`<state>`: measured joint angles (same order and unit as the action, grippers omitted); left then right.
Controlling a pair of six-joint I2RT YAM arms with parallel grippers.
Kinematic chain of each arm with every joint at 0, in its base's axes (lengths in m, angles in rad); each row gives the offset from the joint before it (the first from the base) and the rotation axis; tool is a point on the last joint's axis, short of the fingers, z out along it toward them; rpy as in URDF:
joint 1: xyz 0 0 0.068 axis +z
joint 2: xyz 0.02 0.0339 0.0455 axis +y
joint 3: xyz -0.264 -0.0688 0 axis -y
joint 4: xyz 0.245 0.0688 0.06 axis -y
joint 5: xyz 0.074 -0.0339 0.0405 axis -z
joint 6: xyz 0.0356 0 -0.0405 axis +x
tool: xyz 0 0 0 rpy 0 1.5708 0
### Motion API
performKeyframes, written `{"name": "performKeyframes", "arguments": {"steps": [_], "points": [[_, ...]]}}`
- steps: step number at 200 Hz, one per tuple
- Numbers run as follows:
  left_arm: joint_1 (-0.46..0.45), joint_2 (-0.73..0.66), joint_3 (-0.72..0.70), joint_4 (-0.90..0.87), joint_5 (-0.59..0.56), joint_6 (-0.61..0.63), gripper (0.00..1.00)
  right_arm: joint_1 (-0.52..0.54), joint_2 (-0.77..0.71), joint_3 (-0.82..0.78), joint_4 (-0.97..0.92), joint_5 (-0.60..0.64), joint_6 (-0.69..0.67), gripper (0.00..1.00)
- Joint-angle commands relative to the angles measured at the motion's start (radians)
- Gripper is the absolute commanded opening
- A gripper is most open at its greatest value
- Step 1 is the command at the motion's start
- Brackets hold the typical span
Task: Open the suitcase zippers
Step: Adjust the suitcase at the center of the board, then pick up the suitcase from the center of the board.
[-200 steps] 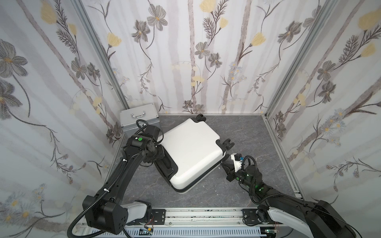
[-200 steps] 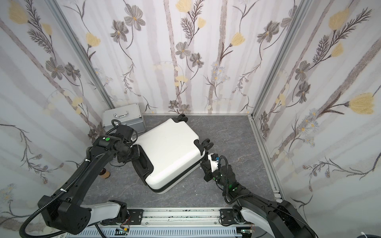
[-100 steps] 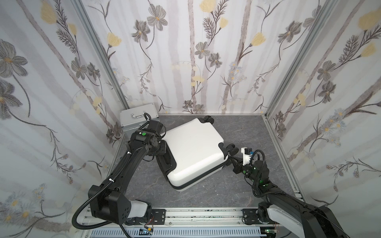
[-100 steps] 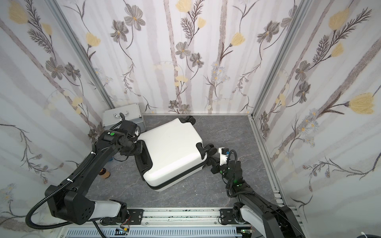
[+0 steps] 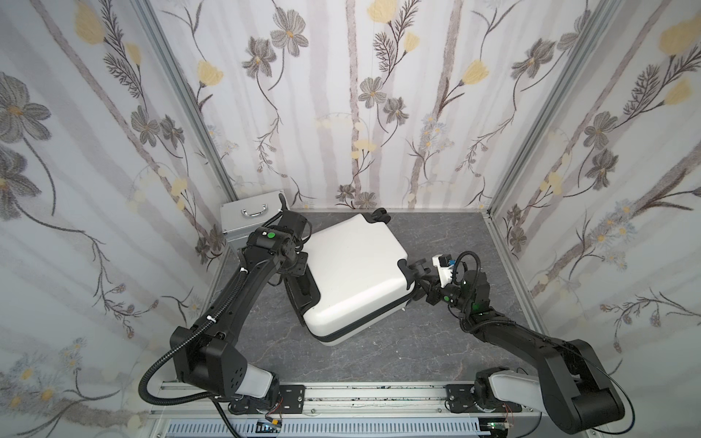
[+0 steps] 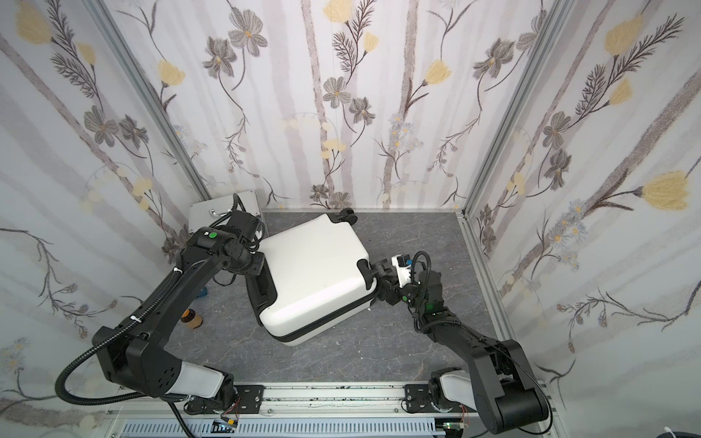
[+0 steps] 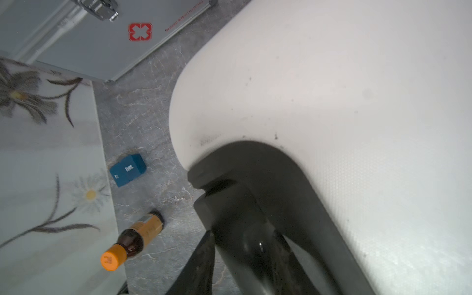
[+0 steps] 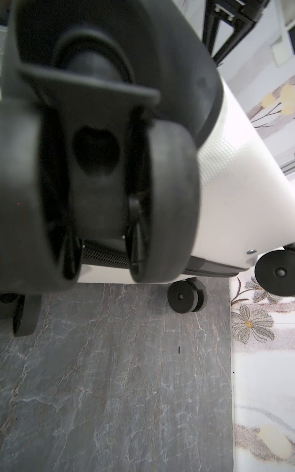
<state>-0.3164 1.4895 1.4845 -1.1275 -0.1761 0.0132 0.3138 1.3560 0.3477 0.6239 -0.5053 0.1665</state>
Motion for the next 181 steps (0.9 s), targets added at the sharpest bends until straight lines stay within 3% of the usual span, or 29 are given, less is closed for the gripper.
{"name": "performKeyframes", "arguments": {"steps": [1,27,45,71,81,98,139,159,181], "points": [[-0.015,0.069,0.061,0.058,0.029,0.094,0.22,0.106,-0.068,-0.044,0.013,-0.015,-0.017,0.00],[-0.044,0.176,0.155,0.074,0.019,0.102,0.22,0.196,-0.155,-0.136,0.046,0.099,0.060,0.00],[-0.070,0.205,0.213,0.077,0.025,0.106,0.29,0.253,-0.210,-0.199,0.116,0.171,0.134,0.00],[-0.134,0.141,0.254,0.106,0.065,0.143,0.51,0.280,-0.259,-0.228,0.113,0.226,0.149,0.00],[-0.180,0.091,0.242,0.138,0.098,0.208,0.64,0.279,-0.273,-0.233,0.108,0.236,0.144,0.00],[-0.271,-0.014,0.178,0.216,0.187,0.349,0.72,0.279,-0.286,-0.233,0.097,0.228,0.131,0.00],[-0.385,-0.191,0.015,0.305,0.677,0.618,0.76,0.298,-0.301,-0.260,0.112,0.221,0.135,0.00],[-0.447,-0.180,0.000,0.274,0.739,0.678,0.77,0.301,-0.311,-0.269,0.108,0.232,0.134,0.00],[-0.519,-0.132,0.008,0.267,0.690,0.712,0.77,0.302,-0.319,-0.275,0.103,0.237,0.130,0.00]]}}
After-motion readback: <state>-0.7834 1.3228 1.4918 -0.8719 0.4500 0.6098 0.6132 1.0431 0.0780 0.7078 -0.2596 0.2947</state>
